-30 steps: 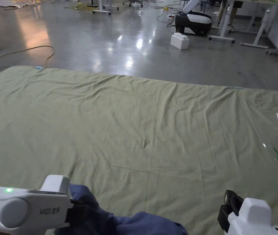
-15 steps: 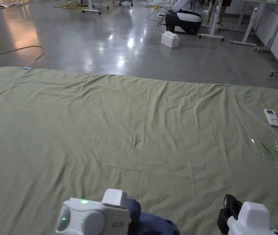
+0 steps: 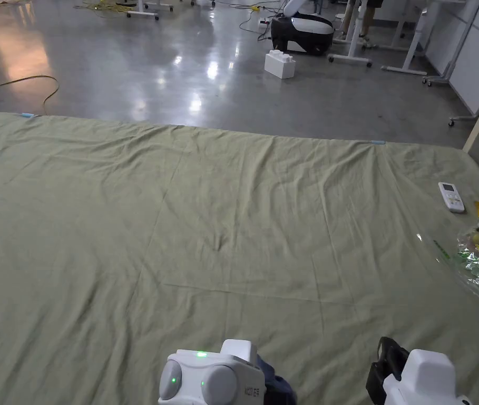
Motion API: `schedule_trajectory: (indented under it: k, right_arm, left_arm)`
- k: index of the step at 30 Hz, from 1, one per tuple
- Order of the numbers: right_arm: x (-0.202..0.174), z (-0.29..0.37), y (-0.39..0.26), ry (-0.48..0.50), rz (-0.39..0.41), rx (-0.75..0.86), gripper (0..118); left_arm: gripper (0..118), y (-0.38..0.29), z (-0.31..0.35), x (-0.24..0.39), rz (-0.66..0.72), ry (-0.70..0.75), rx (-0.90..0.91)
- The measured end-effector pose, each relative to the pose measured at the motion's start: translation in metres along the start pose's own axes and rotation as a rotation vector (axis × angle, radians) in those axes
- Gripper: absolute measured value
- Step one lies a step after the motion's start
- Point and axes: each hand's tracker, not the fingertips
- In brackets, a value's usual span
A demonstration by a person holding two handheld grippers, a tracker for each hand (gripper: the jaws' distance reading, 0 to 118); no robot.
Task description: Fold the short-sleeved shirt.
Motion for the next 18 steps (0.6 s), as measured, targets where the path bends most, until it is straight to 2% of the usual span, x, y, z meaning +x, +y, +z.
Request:
schedule_trajectory:
  k: [5, 10, 11, 12, 14, 18]
  right_arm:
    - [0.002, 0.001, 0.001, 0.0, 0.0, 0.001, 2]
    - [0.004, 0.0, 0.0, -0.003, -0.005, 0.0, 2]
    - [0.004, 0.0, 0.0, -0.003, -0.007, -0.001, 2]
    - [0.004, 0.001, -0.001, -0.002, -0.01, -0.003, 2]
    - [0.003, 0.001, -0.002, -0.001, -0.01, -0.006, 2]
    - [0.003, 0.0, -0.006, 0.001, -0.012, -0.013, 2]
  left_arm:
    - [65, 0.001, 0.033, -0.007, -0.031, -0.046, 0.065]
    - [63, 0.003, 0.053, -0.025, 0.0, -0.014, 0.13]
    - [59, 0.003, 0.051, -0.026, 0.002, -0.005, 0.126]
    - [48, 0.002, 0.046, -0.028, 0.005, -0.005, 0.111]
    - [19, 0.0, 0.032, -0.027, 0.021, -0.015, 0.076]
    - [16, -0.009, 0.001, -0.016, 0.051, -0.167, 0.008]
